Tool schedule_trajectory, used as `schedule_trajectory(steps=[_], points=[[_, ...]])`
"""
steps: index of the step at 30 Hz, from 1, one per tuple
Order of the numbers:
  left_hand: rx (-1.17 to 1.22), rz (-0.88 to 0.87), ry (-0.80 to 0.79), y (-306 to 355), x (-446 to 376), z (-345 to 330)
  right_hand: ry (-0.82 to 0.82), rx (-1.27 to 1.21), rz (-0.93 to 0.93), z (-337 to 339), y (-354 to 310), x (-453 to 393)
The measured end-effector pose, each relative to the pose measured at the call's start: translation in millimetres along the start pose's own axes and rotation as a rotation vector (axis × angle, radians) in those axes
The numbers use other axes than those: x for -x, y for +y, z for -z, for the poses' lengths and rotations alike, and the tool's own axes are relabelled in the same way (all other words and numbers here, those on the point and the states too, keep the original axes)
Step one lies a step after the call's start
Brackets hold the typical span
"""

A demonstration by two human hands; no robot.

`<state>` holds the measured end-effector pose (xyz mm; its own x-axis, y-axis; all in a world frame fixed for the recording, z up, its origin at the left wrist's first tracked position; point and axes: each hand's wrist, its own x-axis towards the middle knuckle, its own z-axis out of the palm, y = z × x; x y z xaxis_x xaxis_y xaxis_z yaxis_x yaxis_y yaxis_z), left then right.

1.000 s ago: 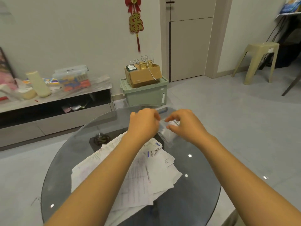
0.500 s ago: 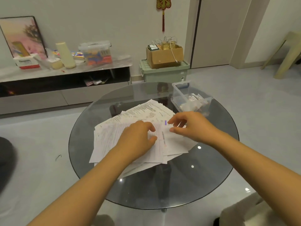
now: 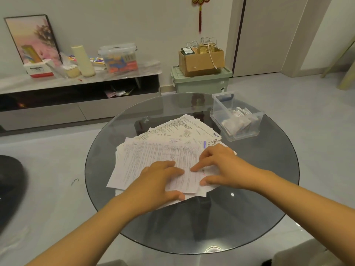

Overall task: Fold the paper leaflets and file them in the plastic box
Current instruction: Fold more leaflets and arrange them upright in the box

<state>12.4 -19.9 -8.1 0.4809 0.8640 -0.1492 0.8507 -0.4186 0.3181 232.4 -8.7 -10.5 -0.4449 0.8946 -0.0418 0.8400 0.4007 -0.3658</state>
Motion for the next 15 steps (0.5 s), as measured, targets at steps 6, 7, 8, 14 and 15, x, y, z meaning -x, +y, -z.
schedule_trajectory(steps=[6, 7, 8, 14, 15], points=[[0.291, -0.005, 0.193, -4.2, 8.8, 0.0, 0.192, -0.078, 0.038, 2.7, -5.7, -3.2], [0.341, -0.001, 0.205, -5.0, 10.1, 0.4, 0.212, -0.075, 0.056, 3.8, -7.0, -3.2], [0.385, 0.002, 0.197, -7.1, 11.7, 0.6, 0.226, -0.069, 0.076, 4.7, -9.3, -3.1], [0.595, -0.016, 0.194, -6.7, 20.4, 3.0, 0.25, -0.164, 0.165, 12.1, -23.1, 0.1], [0.659, -0.021, 0.209, -6.4, 21.7, 3.5, 0.275, -0.183, 0.167, 13.1, -26.9, 0.6]])
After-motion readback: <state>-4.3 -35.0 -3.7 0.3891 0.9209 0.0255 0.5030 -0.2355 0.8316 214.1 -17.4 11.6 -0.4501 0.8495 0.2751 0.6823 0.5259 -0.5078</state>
